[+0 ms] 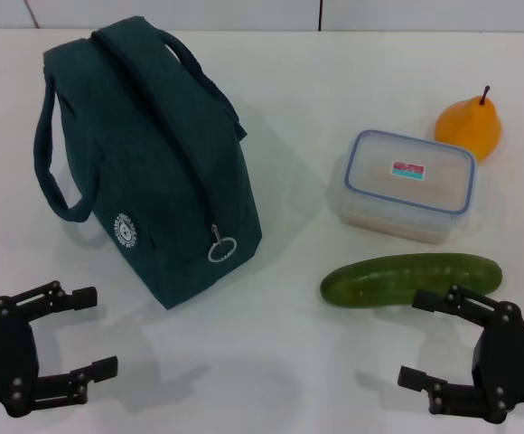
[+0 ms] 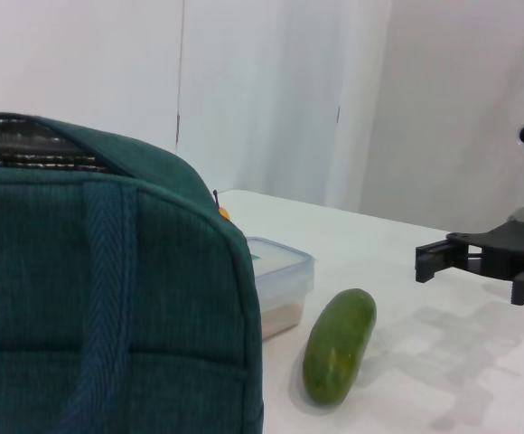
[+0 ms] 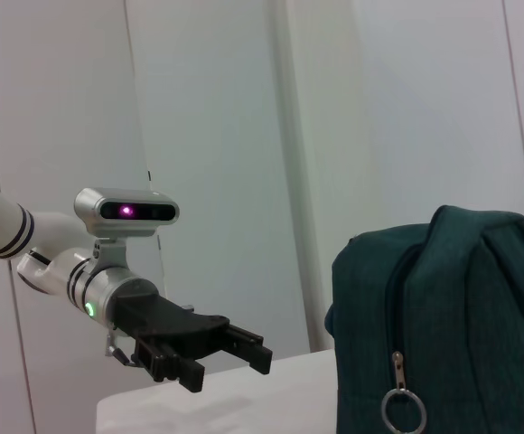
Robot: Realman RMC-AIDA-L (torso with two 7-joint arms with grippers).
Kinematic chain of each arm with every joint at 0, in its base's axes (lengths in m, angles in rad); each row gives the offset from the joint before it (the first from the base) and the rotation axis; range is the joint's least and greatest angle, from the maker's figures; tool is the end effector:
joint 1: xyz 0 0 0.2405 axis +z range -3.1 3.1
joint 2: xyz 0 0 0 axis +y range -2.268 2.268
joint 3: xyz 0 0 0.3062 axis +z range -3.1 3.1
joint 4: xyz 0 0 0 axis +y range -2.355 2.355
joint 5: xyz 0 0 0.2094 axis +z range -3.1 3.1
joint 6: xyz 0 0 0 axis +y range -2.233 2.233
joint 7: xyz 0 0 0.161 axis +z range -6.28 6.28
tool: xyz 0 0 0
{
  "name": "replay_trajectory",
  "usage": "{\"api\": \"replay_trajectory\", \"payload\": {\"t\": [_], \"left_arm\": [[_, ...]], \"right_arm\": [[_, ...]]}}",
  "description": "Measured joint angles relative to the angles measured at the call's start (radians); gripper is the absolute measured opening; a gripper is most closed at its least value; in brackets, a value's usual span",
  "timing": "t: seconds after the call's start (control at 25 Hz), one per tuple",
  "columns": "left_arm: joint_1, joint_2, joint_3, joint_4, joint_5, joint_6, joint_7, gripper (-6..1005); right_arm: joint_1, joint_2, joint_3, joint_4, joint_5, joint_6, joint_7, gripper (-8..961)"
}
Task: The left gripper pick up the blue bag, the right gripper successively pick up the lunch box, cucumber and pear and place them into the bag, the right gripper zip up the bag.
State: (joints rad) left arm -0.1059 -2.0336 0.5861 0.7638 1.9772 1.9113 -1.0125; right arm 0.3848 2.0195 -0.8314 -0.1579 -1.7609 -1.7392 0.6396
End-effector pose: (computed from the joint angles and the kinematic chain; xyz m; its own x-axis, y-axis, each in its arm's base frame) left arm -0.3829 0.1933 0.0140 0.8176 0.2068 0.5373 0.3830 -0.8922 -0.2394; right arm 0.3244 0.2439 -0.0769 0.7251 -0.0746 -0.6846 -0.2414 -0.9586 -0.1513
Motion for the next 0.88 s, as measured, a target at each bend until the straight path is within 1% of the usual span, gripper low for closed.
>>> {"api": "replay_trajectory", "payload": {"t": [0.44, 0.56, 0.64, 0.68, 0.72, 0.76, 0.88], "left_arm": [[-0.002, -0.003, -0.003, 0.0, 0.002, 0.0, 0.0, 848], [-0.003, -0.004, -0.005, 0.0, -0.019, 0.0, -0.033, 848], [-0.005, -0.001, -0.016, 0.0, -0.059, 0.0, -0.114, 848], [-0.01, 0.004, -0.033, 0.002, -0.091, 0.0, -0.199, 848], [-0.021, 0.012, -0.063, 0.004, -0.117, 0.0, -0.325, 847], [-0.029, 0.018, -0.085, 0.006, -0.127, 0.0, -0.393, 847], [-0.073, 0.05, -0.188, 0.004, -0.134, -0.005, -0.641, 847]], "right_arm": [[0.002, -0.001, 0.0, 0.0, 0.0, 0.0, 0.0, 857], [0.002, -0.001, 0.0, 0.0, 0.008, 0.0, 0.0, 857], [0.0, -0.001, 0.0, 0.0, 0.022, -0.002, 0.003, 857], [0.0, -0.001, 0.0, 0.0, 0.031, -0.004, 0.004, 857], [-0.001, -0.002, 0.0, 0.0, 0.042, -0.01, 0.006, 857], [-0.002, -0.003, 0.0, 0.0, 0.052, -0.016, 0.008, 857], [-0.004, -0.003, 0.0, 0.0, 0.08, -0.023, 0.02, 857]]}}
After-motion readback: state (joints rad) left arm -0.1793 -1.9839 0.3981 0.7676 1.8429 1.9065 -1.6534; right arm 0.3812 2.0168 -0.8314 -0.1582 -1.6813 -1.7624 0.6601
